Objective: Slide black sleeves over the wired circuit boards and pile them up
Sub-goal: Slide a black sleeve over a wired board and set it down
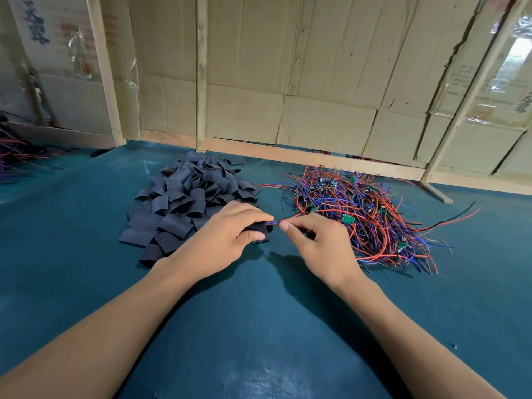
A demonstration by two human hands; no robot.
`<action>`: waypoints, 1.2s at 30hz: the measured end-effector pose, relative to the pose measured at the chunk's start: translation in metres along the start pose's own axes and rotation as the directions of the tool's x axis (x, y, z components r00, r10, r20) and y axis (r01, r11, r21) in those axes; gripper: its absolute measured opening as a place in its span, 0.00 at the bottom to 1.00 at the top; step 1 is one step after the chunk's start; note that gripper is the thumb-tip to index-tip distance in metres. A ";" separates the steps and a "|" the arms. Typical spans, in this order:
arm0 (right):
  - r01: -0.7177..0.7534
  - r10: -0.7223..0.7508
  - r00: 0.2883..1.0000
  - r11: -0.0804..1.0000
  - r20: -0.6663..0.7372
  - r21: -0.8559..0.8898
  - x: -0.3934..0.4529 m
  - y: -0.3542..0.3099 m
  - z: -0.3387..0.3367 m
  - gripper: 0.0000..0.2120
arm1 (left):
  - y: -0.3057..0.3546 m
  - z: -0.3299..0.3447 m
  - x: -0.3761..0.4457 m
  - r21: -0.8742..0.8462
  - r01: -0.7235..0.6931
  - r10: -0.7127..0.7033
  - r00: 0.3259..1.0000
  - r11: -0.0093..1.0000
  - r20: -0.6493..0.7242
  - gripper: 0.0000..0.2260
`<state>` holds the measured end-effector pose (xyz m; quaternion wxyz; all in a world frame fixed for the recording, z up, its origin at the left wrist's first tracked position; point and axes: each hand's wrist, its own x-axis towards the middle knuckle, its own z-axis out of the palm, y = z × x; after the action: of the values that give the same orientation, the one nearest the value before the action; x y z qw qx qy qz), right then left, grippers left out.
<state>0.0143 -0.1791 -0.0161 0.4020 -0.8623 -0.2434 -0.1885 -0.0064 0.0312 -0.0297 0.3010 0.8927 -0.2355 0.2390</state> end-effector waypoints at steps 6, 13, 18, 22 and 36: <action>0.013 -0.023 0.983 0.998 0.182 0.056 -0.002 -0.002 0.003 0.16 | 0.009 -0.001 0.000 0.052 -0.029 0.027 0.999 0.998 0.023 0.17; 0.157 0.047 0.884 0.907 0.466 -0.391 0.006 0.008 -0.046 0.37 | 0.007 -0.002 -0.002 0.072 0.020 -0.024 0.998 0.997 0.060 0.16; 0.100 0.243 0.828 0.823 0.505 -0.559 0.011 0.012 -0.070 0.22 | 0.004 0.000 -0.002 0.091 0.013 -0.020 0.997 0.996 0.079 0.16; 0.084 0.245 0.824 0.840 0.512 -0.536 0.011 0.013 -0.074 0.11 | 0.001 0.002 -0.001 0.103 0.005 -0.015 0.996 0.995 0.092 0.16; -0.050 0.067 0.920 0.997 0.385 -0.055 0.003 0.016 -0.040 0.02 | 0.007 0.003 -0.002 0.494 -0.099 0.046 0.992 0.864 0.118 0.16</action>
<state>0.0213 -0.2184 -0.0001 0.3324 -0.8981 -0.2877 -0.0078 -0.0105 0.0249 -0.0304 0.0388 0.9417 -0.2142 0.2567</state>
